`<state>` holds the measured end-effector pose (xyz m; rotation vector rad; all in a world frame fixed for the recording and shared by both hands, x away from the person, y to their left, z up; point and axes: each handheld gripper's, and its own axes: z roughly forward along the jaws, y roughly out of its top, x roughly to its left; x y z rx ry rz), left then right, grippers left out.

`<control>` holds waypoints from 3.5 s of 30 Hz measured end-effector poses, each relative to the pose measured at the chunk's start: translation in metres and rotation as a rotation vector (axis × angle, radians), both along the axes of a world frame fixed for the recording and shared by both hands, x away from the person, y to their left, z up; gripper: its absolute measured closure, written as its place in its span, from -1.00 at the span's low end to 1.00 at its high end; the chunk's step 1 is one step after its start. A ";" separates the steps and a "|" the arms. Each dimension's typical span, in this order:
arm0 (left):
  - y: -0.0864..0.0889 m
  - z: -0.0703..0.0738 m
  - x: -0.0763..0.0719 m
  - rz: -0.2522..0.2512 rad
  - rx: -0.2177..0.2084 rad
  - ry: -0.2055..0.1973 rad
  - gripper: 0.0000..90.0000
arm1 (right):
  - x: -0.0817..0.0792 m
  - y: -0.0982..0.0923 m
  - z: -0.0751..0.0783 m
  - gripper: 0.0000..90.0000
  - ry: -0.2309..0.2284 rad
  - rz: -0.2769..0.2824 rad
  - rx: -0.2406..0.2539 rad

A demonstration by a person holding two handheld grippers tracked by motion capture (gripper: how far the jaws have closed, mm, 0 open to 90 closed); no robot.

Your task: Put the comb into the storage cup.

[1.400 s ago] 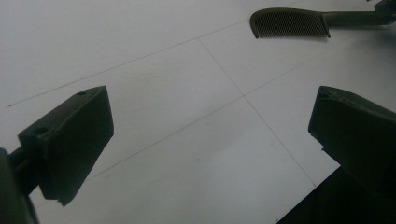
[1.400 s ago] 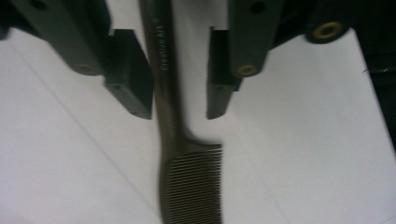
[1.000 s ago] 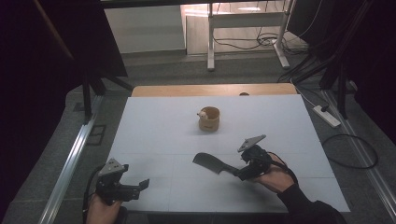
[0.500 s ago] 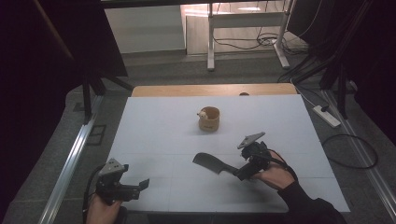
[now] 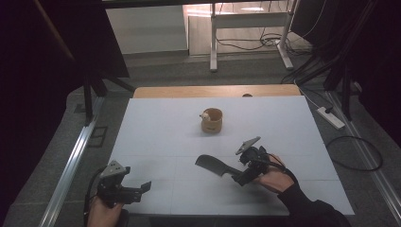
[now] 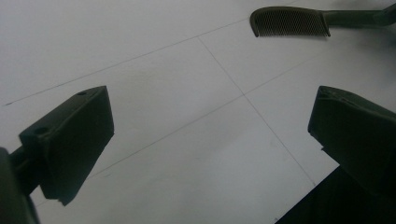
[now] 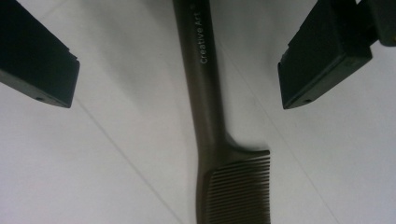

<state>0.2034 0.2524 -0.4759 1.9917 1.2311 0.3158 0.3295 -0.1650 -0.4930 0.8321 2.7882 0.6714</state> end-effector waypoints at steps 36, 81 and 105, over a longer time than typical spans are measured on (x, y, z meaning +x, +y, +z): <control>0.000 0.000 0.001 0.000 0.002 0.005 -0.98 | 0.000 0.011 -0.014 -0.40 0.053 0.057 -0.096; -0.006 0.003 0.008 -0.071 -0.082 -0.020 -1.00 | -0.012 -0.016 0.013 0.62 -0.043 0.139 0.076; -0.022 0.020 0.034 -0.109 -0.124 -0.028 -1.00 | -0.023 -0.037 0.032 0.62 -0.105 0.139 0.157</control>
